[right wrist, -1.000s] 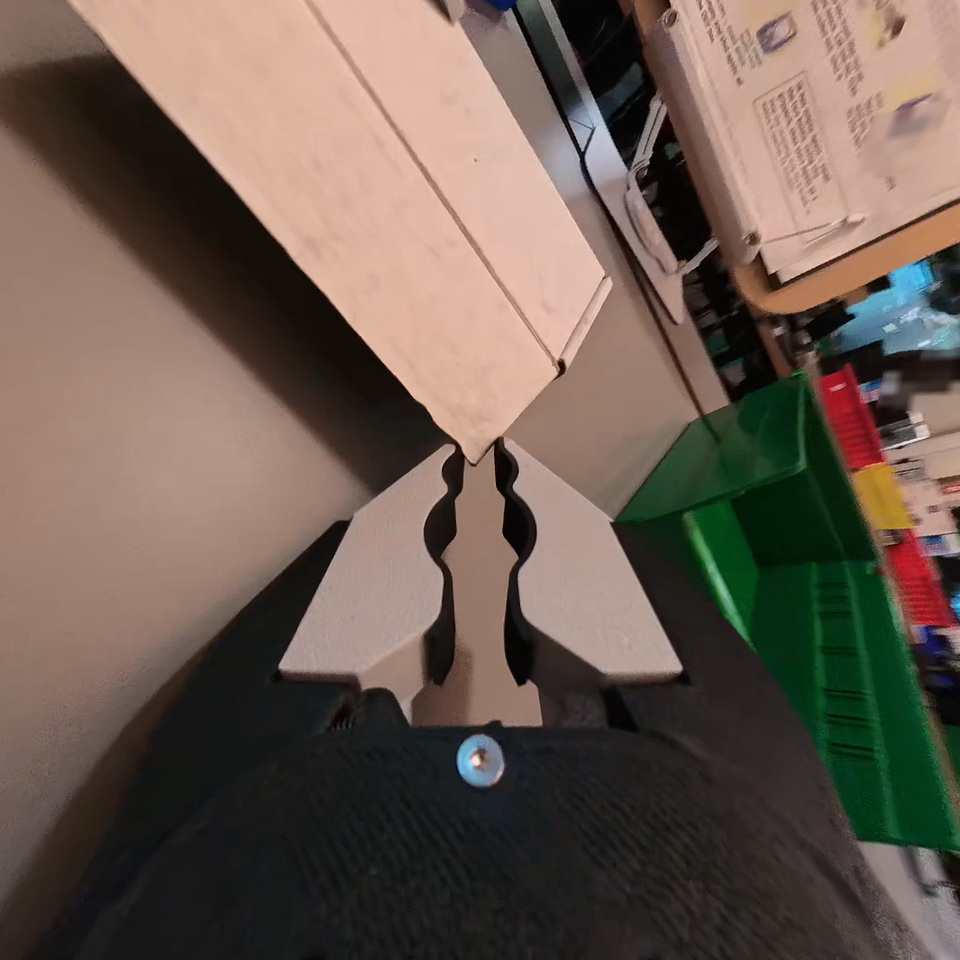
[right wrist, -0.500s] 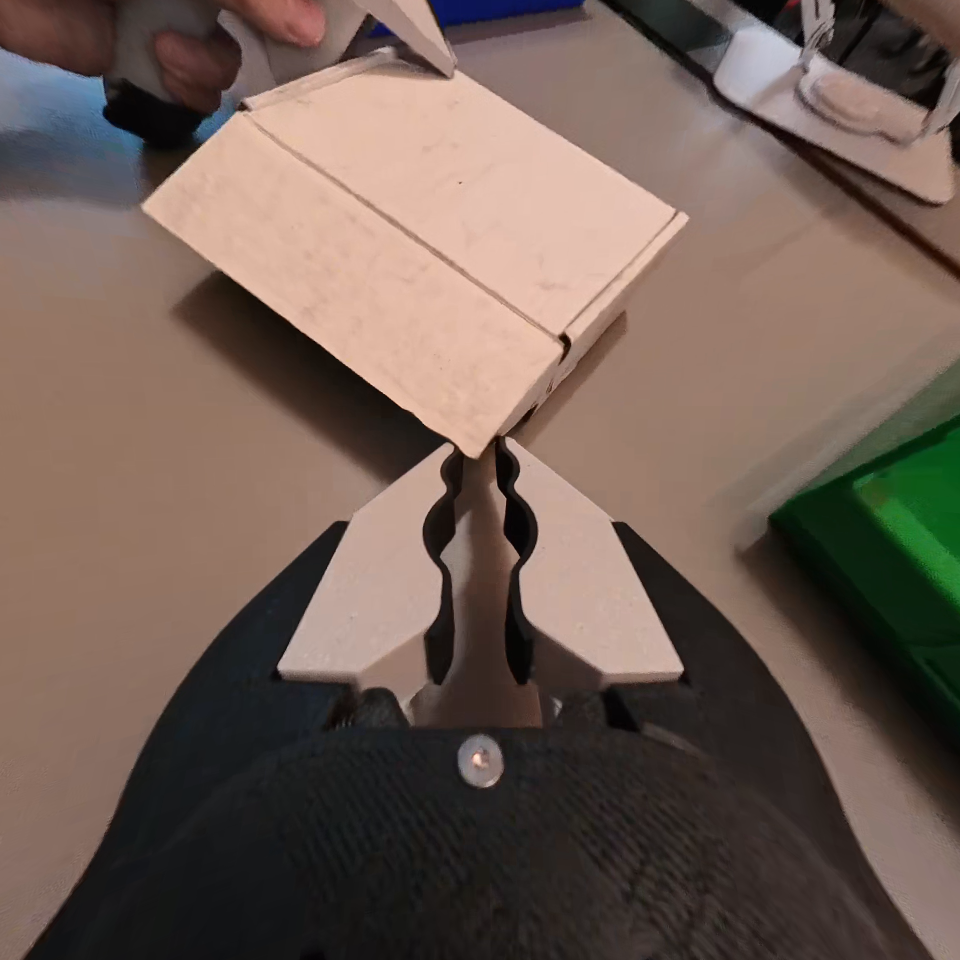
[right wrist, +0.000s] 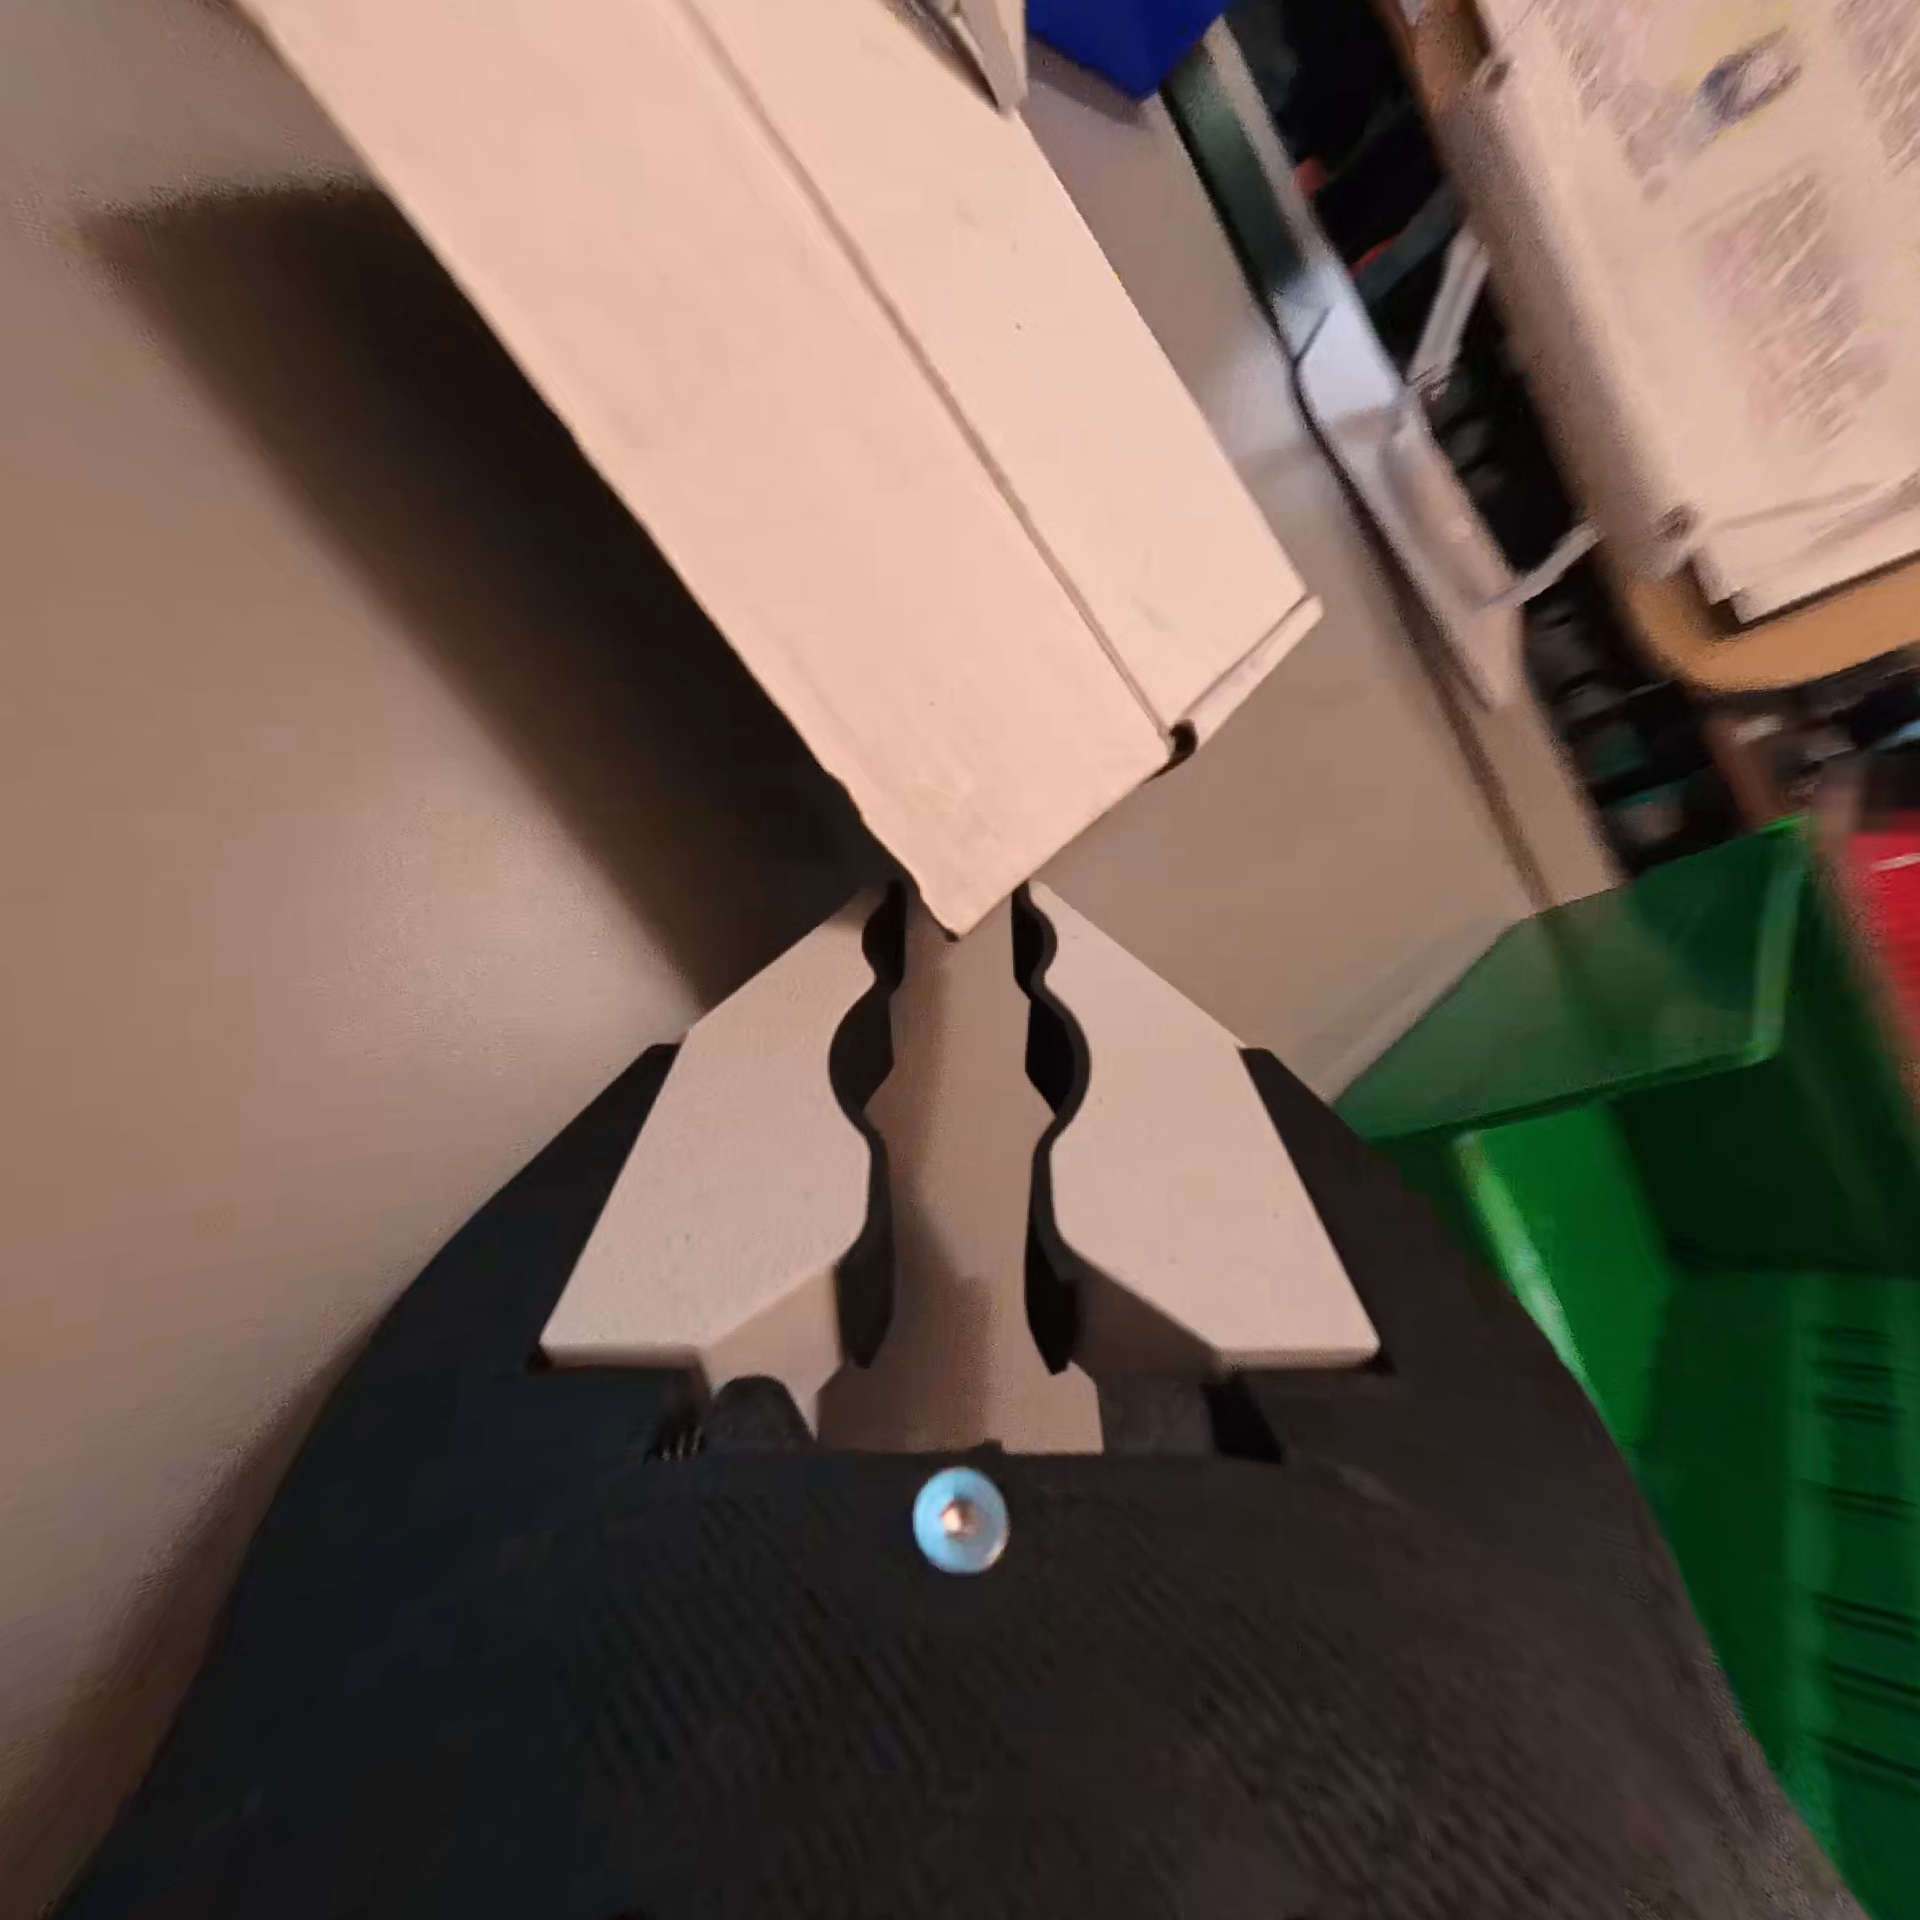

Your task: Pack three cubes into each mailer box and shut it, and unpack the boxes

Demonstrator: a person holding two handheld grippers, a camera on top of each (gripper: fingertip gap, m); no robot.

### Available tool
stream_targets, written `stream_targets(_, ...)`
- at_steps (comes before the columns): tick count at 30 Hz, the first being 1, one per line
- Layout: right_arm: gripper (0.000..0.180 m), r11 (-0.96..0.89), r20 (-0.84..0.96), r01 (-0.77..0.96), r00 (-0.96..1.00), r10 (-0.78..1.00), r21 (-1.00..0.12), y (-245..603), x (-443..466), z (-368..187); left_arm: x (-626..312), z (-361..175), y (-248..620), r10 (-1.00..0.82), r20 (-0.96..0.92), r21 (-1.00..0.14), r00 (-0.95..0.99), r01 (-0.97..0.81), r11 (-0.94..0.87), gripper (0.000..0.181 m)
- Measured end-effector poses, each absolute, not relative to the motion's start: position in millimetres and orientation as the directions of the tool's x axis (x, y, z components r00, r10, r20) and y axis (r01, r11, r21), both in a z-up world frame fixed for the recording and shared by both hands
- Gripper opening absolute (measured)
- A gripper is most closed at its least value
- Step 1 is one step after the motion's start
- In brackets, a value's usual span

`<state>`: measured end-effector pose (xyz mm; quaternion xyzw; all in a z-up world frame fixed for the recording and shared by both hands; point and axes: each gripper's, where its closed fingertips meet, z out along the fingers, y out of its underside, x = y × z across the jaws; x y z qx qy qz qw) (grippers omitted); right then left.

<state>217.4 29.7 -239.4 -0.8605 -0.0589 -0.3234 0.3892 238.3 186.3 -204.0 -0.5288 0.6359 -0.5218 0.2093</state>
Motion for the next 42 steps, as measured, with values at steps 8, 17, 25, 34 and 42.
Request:
stream_targets(8, 0.011, -0.720, 0.828, 0.516, 0.543, -0.143, -0.463, 30.0, 214.1, -235.6, 236.2, -204.0, 185.0, -0.898, 0.277, -0.891, -0.342, -0.440, -0.107, 0.000)
stream_targets(17, 0.006, -0.688, 0.710, 0.467, 0.698, -0.099, -0.555, 31.2, 215.6, -242.0, 236.2, -204.0, 185.6, -0.909, 0.266, -0.894, -0.321, -0.434, -0.108, 0.000)
stream_targets(25, 0.028, -0.509, 0.666, 0.532, 0.737, -0.116, -0.677, 24.5, 204.4, -211.9, 236.3, -204.0, 185.7, -0.921, 0.236, -0.901, -0.309, -0.424, -0.089, 0.000)
stream_targets(34, 0.006, -0.671, 0.747, 0.527, 0.661, -0.061, -0.521, 22.4, 227.6, -240.5, 236.3, -204.0, 185.2, -0.925, 0.224, -0.904, -0.307, -0.421, -0.079, 0.000)
stream_targets(42, 0.005, -0.707, 0.724, 0.553, 0.684, 0.083, -0.441, 24.2, 231.9, -249.0, 236.5, -204.0, 186.4, -0.922, 0.239, -0.901, -0.304, -0.423, -0.094, 0.000)
